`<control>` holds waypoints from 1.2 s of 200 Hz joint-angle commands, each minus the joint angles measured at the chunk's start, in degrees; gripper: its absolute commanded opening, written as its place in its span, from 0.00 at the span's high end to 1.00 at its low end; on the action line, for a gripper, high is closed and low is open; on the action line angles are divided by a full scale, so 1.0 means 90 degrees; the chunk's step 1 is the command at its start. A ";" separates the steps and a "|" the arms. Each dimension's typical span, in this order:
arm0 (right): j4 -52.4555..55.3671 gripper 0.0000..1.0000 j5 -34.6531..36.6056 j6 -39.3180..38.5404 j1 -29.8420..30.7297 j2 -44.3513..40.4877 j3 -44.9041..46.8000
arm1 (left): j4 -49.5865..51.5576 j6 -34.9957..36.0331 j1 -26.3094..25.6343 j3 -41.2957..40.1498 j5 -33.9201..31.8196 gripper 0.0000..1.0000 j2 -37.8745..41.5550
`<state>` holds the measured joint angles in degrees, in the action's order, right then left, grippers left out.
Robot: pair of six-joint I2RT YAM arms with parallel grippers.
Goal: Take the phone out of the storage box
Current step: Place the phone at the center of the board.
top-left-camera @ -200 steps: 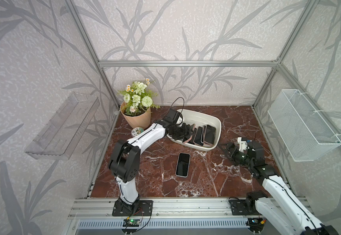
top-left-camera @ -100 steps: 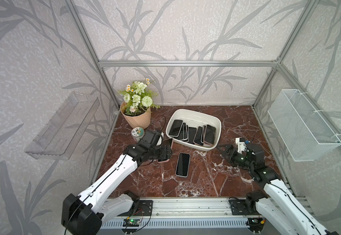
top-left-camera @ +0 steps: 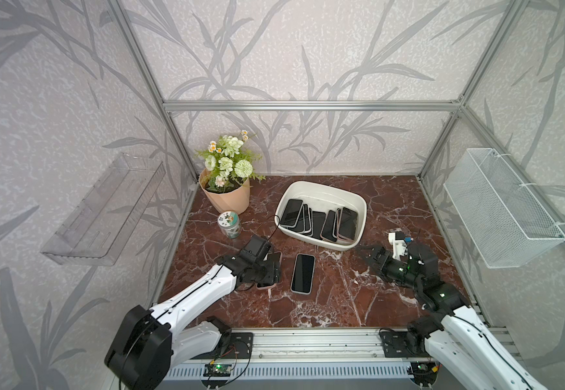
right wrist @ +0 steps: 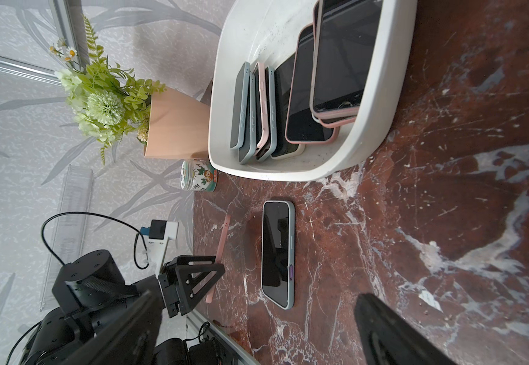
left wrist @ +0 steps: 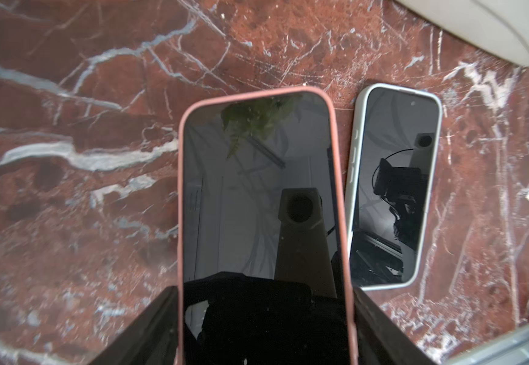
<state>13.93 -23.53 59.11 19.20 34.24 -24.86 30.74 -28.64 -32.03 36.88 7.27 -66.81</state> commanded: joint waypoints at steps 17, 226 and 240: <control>0.0472 0.01 0.0206 -0.0066 0.0028 -0.0237 0.0082 | -0.0932 0.0274 -0.0306 -0.0082 -0.0463 0.24 -0.0433; 0.0432 0.01 0.0304 -0.0060 0.0032 -0.0209 0.0272 | -0.1520 0.0248 -0.0917 0.0101 -0.0745 0.09 -0.2023; 0.0450 0.01 0.0318 -0.0064 0.0034 -0.0254 0.0272 | -0.1531 0.0200 -0.0918 0.0119 -0.0621 0.08 -0.1993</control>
<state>17.50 -21.45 58.89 19.20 32.97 -23.22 14.92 -25.56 -39.94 38.54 -2.66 -84.53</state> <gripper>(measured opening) 0.990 0.911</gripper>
